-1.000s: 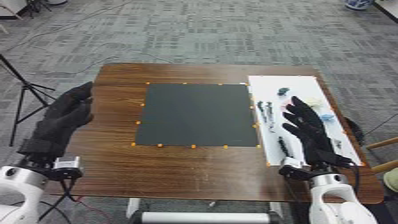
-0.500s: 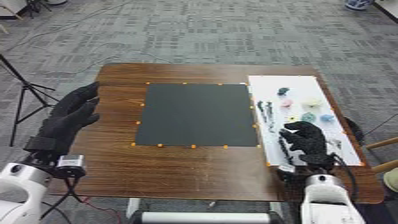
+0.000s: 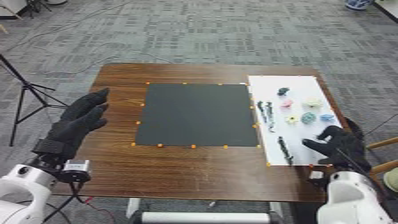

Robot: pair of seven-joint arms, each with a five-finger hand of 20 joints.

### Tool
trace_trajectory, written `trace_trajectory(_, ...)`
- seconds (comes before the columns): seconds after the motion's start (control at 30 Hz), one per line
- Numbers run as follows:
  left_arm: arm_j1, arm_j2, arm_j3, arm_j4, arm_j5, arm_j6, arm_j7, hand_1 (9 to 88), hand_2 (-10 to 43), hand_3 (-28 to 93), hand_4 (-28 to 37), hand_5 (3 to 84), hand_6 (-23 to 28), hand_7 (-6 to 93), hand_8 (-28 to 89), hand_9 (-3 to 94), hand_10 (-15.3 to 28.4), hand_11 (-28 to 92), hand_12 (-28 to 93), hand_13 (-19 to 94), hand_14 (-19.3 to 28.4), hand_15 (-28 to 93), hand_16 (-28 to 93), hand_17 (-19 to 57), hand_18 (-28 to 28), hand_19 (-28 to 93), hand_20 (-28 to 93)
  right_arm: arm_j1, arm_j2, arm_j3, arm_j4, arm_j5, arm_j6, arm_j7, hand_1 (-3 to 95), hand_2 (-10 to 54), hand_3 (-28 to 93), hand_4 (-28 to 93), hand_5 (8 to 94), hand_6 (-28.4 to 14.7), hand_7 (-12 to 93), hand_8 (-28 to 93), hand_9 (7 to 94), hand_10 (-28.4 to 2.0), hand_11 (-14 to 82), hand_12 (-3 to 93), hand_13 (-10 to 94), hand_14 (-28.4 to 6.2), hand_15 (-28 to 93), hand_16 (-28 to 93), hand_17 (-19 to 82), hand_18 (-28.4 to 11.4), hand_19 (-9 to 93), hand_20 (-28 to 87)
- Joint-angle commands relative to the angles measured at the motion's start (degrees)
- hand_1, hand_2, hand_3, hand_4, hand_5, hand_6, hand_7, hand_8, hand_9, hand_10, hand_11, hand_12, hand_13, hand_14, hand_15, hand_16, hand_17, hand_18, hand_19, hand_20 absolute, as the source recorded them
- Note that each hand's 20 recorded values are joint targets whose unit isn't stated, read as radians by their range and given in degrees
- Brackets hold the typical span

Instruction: Arrange flowers

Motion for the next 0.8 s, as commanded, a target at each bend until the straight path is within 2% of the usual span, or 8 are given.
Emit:
trace_trajectory(0.03,1.1,-0.39,-1.10,-0.43,-0.22,-0.61,-0.66,39.6,-8.8,38,-28.2,14.8,0.7,24.9,-12,8.5,6.8,24,19,2,8.9,39,-8,-10.7,20.9,36,9,-5.0,-0.4,-2.9,-2.1,-9.5,2.2,-1.2,40.6,-9.5,55,-28,44.8,-3.0,61,-23,48.6,-14.1,71.7,58.8,50,-14.5,85,44,21,-19.7,73,42)
trace_trajectory(0.17,1.7,-0.81,-1.89,-0.73,-0.32,0.54,-0.30,39.5,-8.7,38,-28.3,14.7,0.7,24.8,-11,8.3,6.8,24,19,2,9.0,39,-8,-10.7,20.8,36,9,-3.6,-0.2,-4.5,-2.3,-9.8,3.7,-0.8,39.0,-9.5,56,-28,44.8,-3.2,61,-23,48.6,-14.2,72.0,58.9,50,-14.8,85,45,21,-19.7,73,42)
trace_trajectory(0.27,2.0,-0.85,-2.58,-0.79,-0.80,0.67,-0.28,39.4,-8.7,38,-28.3,14.8,0.7,24.7,-11,8.3,6.8,24,19,2,9.0,39,-7,-10.9,20.8,36,9,-2.0,0.0,-5.5,-2.1,-10.4,4.3,-0.3,38.2,-9.5,57,-28,44.6,-3.3,61,-23,48.5,-14.2,72.0,59.1,50,-14.8,85,45,21,-19.7,73,42)
trace_trajectory(0.33,1.8,-0.87,-2.63,-0.72,-0.65,0.91,-0.07,39.3,-8.5,38,-28.3,14.8,0.7,24.7,-11,8.4,6.8,24,19,2,9.0,39,-7,-10.9,20.8,36,9,-0.4,-0.2,-6.5,-1.2,-9.5,4.2,-1.1,36.4,-9.5,60,-28,44.5,-3.3,61,-23,48.5,-14.3,72.0,59.1,50,-14.8,85,45,21,-19.8,73,42)
trace_trajectory(0.43,1.8,-1.08,-2.73,-0.80,-0.74,1.05,0.18,39.1,-8.4,38,-28.3,14.8,0.7,24.7,-11,8.4,6.8,24,19,2,9.0,39,-7,-11.1,20.8,36,9,1.5,-0.9,-8.0,0.7,-7.9,2.7,-2.8,36.3,-9.5,60,-28,44.5,-3.3,61,-23,48.5,-14.3,72.1,59.1,49,-14.8,85,45,21,-19.8,73,42)
trace_trajectory(0.5,1.9,-1.17,-2.75,-0.89,-0.65,1.71,0.61,39.0,-8.2,38,-28.3,14.8,0.7,24.7,-11,8.4,6.8,24,19,2,9.0,39,-7,-11.1,20.8,36,9,2.5,-1.0,-9.0,1.8,-7.0,2.0,-3.2,35.5,-9.5,61,-28,44.4,-3.4,61,-23,48.2,-14.3,72.0,59.2,49,-14.7,85,44,21,-19.7,73,42)
trace_trajectory(0.7,1.8,-0.59,-3.04,-0.62,-0.99,1.93,0.88,38.7,-8.3,38,-28.3,14.9,0.7,24.4,-11,8.4,6.8,23,19,2,8.9,39,-7,-11.1,20.8,36,9,4.1,-1.2,-10.4,4.4,-6.4,0.0,-3.6,35.0,-9.5,62,-28,44.1,-3.4,60,-23,47.6,-14.3,71.9,58.7,49,-14.7,85,44,20,-19.5,73,41)
trace_trajectory(0.8,1.8,-0.55,-3.05,-0.63,-1.24,2.11,1.22,39.3,-8.0,37,-28.3,14.9,0.7,24.3,-11,8.4,6.8,23,19,2,9.0,39,-7,-11.2,20.8,36,9,3.8,-1.8,-9.5,5.1,-4.7,-3.4,-4.7,34.3,-9.5,63,-28,44.1,-3.4,60,-23,47.4,-14.4,71.9,58.6,49,-14.7,85,44,20,-19.4,72,41)
